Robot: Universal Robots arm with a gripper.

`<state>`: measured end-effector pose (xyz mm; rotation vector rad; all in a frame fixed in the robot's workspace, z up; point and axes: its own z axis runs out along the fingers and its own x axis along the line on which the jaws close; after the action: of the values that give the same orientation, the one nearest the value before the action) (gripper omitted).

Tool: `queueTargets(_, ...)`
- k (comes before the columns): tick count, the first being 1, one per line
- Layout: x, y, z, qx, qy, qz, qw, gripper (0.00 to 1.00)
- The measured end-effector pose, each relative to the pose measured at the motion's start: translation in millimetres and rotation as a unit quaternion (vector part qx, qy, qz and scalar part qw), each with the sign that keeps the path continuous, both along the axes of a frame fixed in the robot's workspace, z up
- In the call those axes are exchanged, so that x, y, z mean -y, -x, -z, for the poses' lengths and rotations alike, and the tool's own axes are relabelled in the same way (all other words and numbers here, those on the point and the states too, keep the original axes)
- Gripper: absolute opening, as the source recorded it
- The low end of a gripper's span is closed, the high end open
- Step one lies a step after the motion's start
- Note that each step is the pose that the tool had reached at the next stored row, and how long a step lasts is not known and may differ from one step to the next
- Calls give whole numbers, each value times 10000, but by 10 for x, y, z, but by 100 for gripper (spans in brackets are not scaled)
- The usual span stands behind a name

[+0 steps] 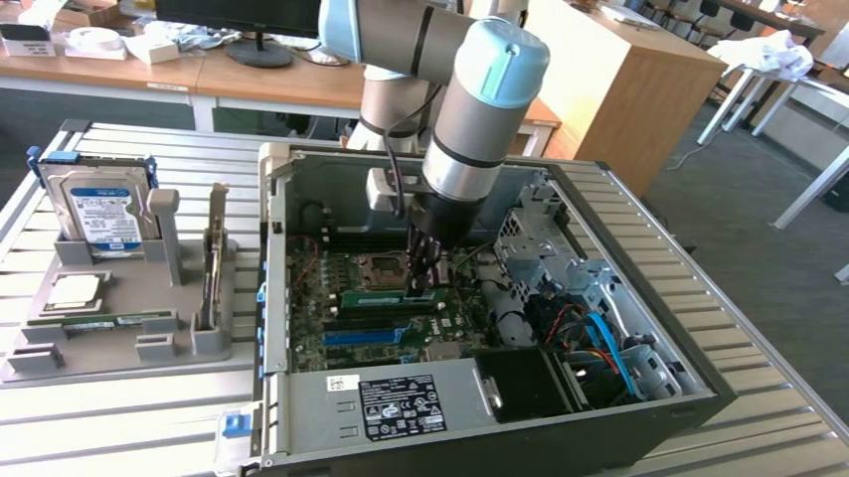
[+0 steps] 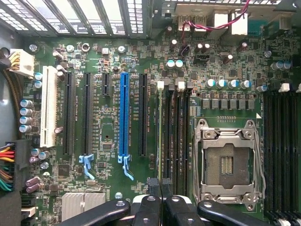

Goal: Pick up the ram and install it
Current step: 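Insert the ram into the slot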

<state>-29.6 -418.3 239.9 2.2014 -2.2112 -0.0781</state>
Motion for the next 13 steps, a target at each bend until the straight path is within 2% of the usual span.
queueTargets(13, -1, 2, 19, 0, 1, 0, 10000, 11)
